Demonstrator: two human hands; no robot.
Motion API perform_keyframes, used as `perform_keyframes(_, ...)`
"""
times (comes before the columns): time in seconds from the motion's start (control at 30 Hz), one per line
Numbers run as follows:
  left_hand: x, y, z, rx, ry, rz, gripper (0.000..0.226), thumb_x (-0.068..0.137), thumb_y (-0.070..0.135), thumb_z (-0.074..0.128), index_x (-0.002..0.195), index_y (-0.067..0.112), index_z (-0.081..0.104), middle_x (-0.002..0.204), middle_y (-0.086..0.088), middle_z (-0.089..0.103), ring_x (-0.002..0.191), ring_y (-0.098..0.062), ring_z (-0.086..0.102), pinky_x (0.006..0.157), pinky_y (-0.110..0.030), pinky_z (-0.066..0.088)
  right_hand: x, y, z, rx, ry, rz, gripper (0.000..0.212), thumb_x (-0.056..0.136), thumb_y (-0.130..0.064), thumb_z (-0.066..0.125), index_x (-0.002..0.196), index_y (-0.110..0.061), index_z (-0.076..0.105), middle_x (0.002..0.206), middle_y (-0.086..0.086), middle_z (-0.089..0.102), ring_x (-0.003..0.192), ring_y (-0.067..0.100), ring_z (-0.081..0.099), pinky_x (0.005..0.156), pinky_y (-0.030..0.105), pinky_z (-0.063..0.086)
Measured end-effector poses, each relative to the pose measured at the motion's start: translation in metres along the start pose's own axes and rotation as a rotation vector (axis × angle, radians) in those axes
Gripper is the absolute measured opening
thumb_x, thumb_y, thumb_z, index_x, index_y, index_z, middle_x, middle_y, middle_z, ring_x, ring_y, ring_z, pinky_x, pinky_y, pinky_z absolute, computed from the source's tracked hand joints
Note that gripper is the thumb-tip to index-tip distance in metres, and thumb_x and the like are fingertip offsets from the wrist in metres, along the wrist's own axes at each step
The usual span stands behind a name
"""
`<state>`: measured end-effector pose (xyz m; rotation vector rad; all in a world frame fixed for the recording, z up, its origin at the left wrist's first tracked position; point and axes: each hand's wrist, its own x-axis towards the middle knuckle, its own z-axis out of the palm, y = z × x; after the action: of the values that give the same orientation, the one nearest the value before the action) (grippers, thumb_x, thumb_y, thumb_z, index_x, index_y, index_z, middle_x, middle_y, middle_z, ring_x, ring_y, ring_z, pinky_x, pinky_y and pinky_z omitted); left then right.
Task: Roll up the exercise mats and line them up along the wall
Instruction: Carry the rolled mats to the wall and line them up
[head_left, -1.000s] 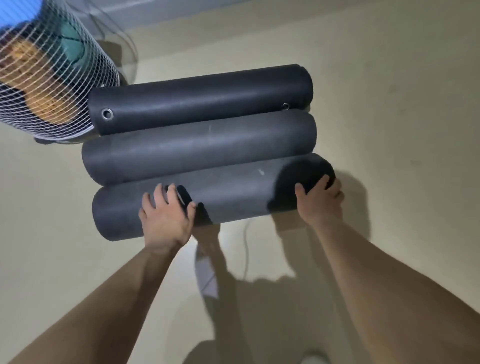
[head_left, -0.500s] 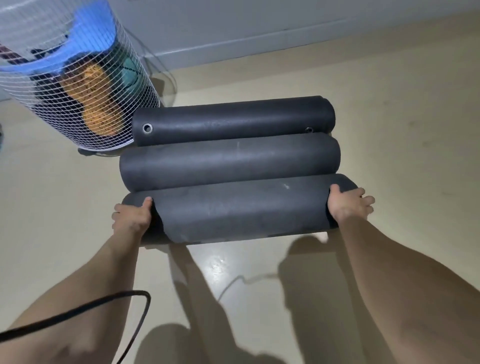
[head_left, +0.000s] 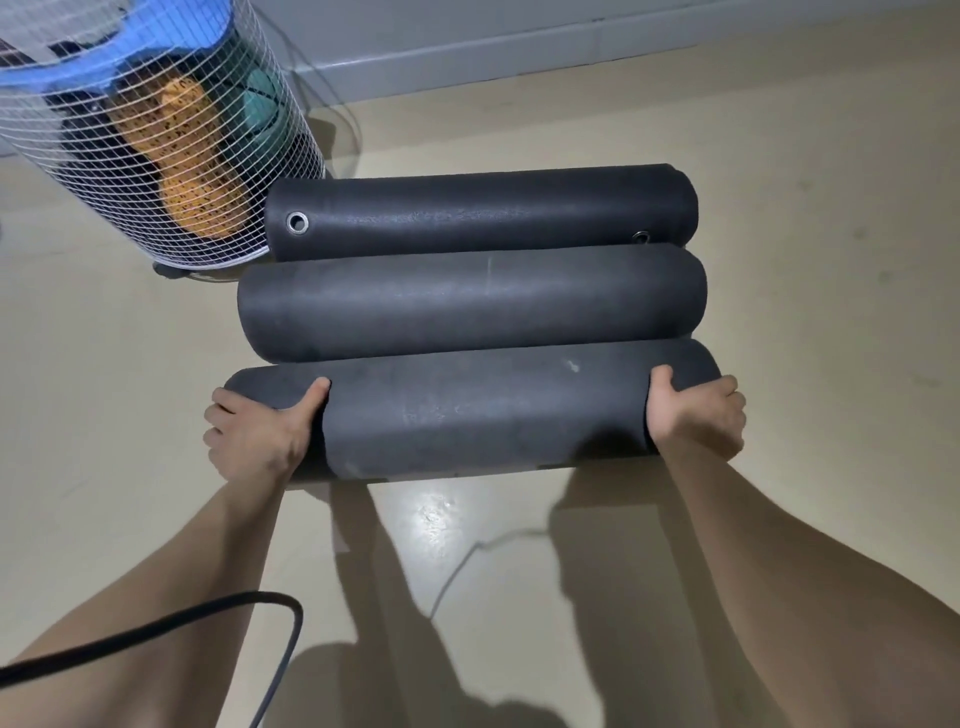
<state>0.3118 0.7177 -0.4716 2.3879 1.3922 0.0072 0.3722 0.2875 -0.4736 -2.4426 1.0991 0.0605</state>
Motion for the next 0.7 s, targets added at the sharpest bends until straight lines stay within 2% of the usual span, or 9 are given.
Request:
perform_keyframes(0.17, 0.012, -0.009, -0.003, 0.018, -0.109, 0.017, 0.126, 0.067, 0.091, 0.063, 0.148, 0.0, 0.027, 0.149, -0.023, 0.039, 0.135, -0.048, 0.041, 0.11, -0.057, 0.036, -0.009, -0.007, 0.014, 0.023, 0.077, 0.004, 0.075, 0.097, -0.051, 0.044, 0.151, -0.001, 0.034, 0.144, 0.028, 0.045, 0.129, 0.048, 0.045, 0.105, 0.055, 0.037)
perform_keyframes(0.27, 0.0, -0.009, -0.003, 0.091, -0.013, 0.129, 0.112, 0.082, 0.083, 0.055, 0.152, 0.001, 0.026, 0.158, -0.025, 0.031, 0.143, -0.05, 0.03, 0.115, -0.061, 0.028, -0.029, -0.021, 0.022, -0.208, 0.19, -0.447, 0.062, 0.095, -0.043, 0.036, 0.144, -0.008, 0.048, 0.147, 0.025, 0.045, 0.127, 0.049, 0.045, 0.111, 0.062, 0.028)
perform_keyframes(0.3, -0.008, -0.007, -0.001, 0.144, 0.01, 0.238, 0.096, 0.092, 0.074, 0.048, 0.155, 0.005, 0.026, 0.161, -0.025, 0.025, 0.146, -0.051, 0.024, 0.117, -0.063, 0.023, -0.039, -0.028, 0.024, -0.281, 0.132, -0.626, 0.063, 0.096, -0.047, 0.032, 0.143, -0.009, 0.051, 0.148, 0.022, 0.047, 0.131, 0.046, 0.043, 0.114, 0.062, 0.026)
perform_keyframes(0.37, -0.026, 0.004, 0.005, 0.258, -0.098, 0.462, 0.071, 0.105, 0.061, 0.03, 0.163, 0.02, 0.021, 0.17, -0.018, 0.011, 0.154, -0.047, 0.007, 0.122, -0.064, 0.01, -0.066, -0.049, 0.026, -0.417, -0.144, -0.86, 0.082, 0.096, -0.067, 0.017, 0.152, -0.013, 0.043, 0.158, 0.015, 0.04, 0.144, 0.039, 0.033, 0.121, 0.063, 0.016)
perform_keyframes(0.4, -0.033, 0.011, 0.008, 0.318, -0.18, 0.532, 0.072, 0.104, 0.064, 0.023, 0.165, 0.026, 0.014, 0.173, -0.013, 0.003, 0.157, -0.042, -0.002, 0.123, -0.064, 0.003, -0.078, -0.059, 0.025, -0.479, -0.286, -0.91, 0.095, 0.09, -0.08, 0.018, 0.159, -0.015, 0.031, 0.164, 0.012, 0.03, 0.151, 0.037, 0.023, 0.122, 0.064, 0.009)
perform_keyframes(0.47, -0.043, 0.018, 0.009, 0.422, -0.268, 0.611, 0.092, 0.094, 0.082, 0.02, 0.166, 0.026, 0.002, 0.174, -0.008, -0.006, 0.158, -0.039, -0.012, 0.121, -0.065, -0.006, -0.087, -0.072, 0.03, -0.624, -0.439, -1.004, 0.13, 0.067, -0.099, 0.042, 0.163, -0.016, 0.012, 0.168, 0.007, 0.016, 0.156, 0.034, 0.011, 0.121, 0.065, 0.002)
perform_keyframes(0.53, -0.046, 0.015, 0.007, 0.454, -0.271, 0.679, 0.111, 0.083, 0.092, 0.027, 0.165, 0.023, 0.0, 0.174, -0.009, -0.005, 0.158, -0.039, -0.011, 0.122, -0.065, -0.004, -0.082, -0.077, 0.029, -0.734, -0.448, -1.103, 0.152, 0.043, -0.098, 0.062, 0.161, -0.016, 0.011, 0.166, 0.006, 0.018, 0.153, 0.032, 0.017, 0.121, 0.062, 0.01)
perform_keyframes(0.6, -0.055, 0.002, 0.004, 0.361, -0.195, 0.664, 0.119, 0.077, 0.093, 0.042, 0.163, 0.017, 0.012, 0.171, -0.015, 0.008, 0.158, -0.039, -0.001, 0.124, -0.063, 0.005, -0.072, -0.082, 0.027, -0.762, -0.4, -1.154, 0.152, 0.033, -0.095, 0.065, 0.156, -0.017, 0.02, 0.158, 0.004, 0.03, 0.143, 0.03, 0.031, 0.117, 0.057, 0.023)
perform_keyframes(0.7, -0.09, -0.008, 0.011, 0.069, -0.05, 0.363, 0.12, 0.074, 0.085, 0.061, 0.158, 0.007, 0.023, 0.167, -0.021, 0.016, 0.155, -0.041, 0.011, 0.118, -0.065, 0.025, -0.069, -0.094, 0.03, -0.816, -0.375, -1.184, 0.147, 0.032, -0.098, 0.061, 0.15, -0.018, 0.03, 0.146, 0.001, 0.043, 0.131, 0.029, 0.043, 0.107, 0.054, 0.034)
